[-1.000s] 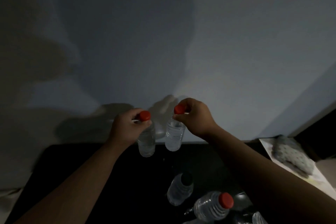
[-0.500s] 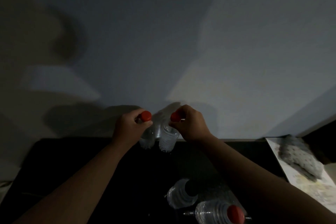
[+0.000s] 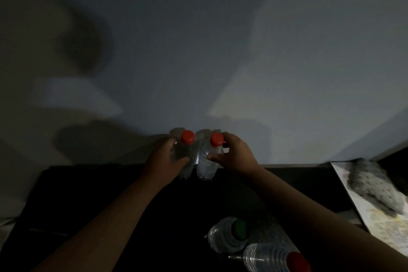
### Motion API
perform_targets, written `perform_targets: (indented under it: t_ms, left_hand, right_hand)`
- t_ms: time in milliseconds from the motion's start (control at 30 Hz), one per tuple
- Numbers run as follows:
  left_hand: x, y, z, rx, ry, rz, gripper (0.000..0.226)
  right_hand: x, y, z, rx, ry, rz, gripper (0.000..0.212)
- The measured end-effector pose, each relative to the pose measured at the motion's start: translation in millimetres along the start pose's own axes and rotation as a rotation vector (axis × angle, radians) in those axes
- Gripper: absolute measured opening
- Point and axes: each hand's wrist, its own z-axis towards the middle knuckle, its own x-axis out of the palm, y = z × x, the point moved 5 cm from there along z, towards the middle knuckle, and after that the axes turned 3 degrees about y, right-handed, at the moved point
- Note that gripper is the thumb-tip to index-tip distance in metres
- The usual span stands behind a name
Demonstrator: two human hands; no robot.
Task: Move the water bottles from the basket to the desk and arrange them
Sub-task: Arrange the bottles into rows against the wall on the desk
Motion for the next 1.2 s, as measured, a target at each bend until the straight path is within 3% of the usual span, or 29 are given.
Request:
perform_targets:
  t_ms: [200,433,867,1100,1200]
  left_hand:
    - [9,10,0,-0.078,0.050,-0.024,0.069]
    - [23,14,0,-0.108,0.004,-0.074,0.070]
    - [35,23,8,-0.127,0.057,-0.016,0.081]
    - [28,21,7,-0.098,0.098,-0.033,0.081]
    - [17,16,3,-0.091,0.177,-0.040,0.067]
  right_hand:
    - [15,-6,0,0.067,0.149,0.022,0.072]
    - [18,-16,3,0.088,0.090,0.142,0.071]
    - [24,-16,6,0.101,0.065,0.117,0.065]
    - [27,-15,-7,0.183,0.091,0.109,0.084]
    - [22,-7,-16,0.208,0.103,0.078,0.084]
